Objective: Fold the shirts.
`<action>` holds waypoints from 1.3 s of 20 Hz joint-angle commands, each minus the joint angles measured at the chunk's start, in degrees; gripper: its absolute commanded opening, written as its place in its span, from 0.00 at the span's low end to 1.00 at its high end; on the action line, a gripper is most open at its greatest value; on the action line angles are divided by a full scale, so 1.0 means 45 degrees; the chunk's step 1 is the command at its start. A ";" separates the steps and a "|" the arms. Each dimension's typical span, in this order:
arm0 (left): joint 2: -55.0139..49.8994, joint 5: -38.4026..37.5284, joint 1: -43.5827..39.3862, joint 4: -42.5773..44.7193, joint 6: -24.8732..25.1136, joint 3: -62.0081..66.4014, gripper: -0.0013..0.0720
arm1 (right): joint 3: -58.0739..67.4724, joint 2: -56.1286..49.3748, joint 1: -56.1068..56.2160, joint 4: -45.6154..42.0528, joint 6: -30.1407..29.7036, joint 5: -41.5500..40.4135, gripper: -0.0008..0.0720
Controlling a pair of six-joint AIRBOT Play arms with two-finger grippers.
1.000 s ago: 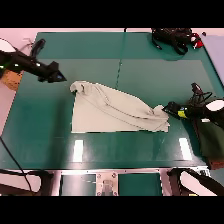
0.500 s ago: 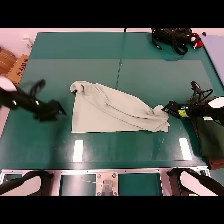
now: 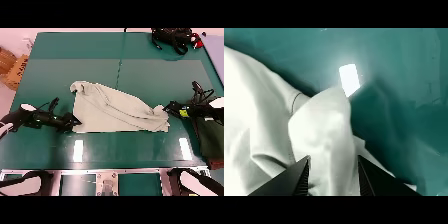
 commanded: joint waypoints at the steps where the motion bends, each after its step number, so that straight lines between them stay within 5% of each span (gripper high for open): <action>1: -0.0423 -0.0141 -0.0155 -0.0296 0.0947 0.0083 0.11 | 0.0029 -0.0005 -0.1234 -0.0005 0.0010 0.0408 0.50; 6: -0.0413 -0.1219 0.0845 0.0044 0.0996 0.1642 0.05 | -0.0704 -0.0034 -0.3551 -0.0005 0.0010 0.1132 0.50; 8: -0.0413 -0.1049 0.0845 -0.0019 0.1001 0.1778 0.05 | -0.1564 -0.0223 -0.3410 0.0087 -0.0010 0.1030 0.60; 15: -0.0413 -0.0845 0.0845 0.0015 0.1001 0.1773 0.05 | -0.2603 -0.1846 -0.1613 0.2783 -0.2040 0.0015 0.60; 16: -0.0413 -0.0855 0.0845 0.0015 0.1005 0.1778 0.05 | -0.2569 -0.2016 -0.1496 0.3502 -0.2404 0.0083 0.57; 18: -0.0408 -0.0952 0.0845 -0.0010 0.1005 0.1787 0.05 | -0.2492 -0.2040 -0.1404 0.4726 -0.3313 0.0607 0.10; 19: -0.0408 -0.1229 0.0845 -0.0015 0.1001 0.1943 0.05 | -0.2307 -0.2035 -0.1413 0.5173 -0.3648 0.1078 0.04; 23: 0.0641 -0.3376 0.0845 -0.0058 0.0690 0.4245 0.04 | -0.0039 -0.0879 -0.1423 0.5926 -0.3308 0.3439 0.03; 26: 0.2467 -0.4095 0.0845 -0.0155 0.0053 0.7543 0.05 | 0.2744 0.1452 -0.1515 0.7349 -0.2798 0.3439 0.03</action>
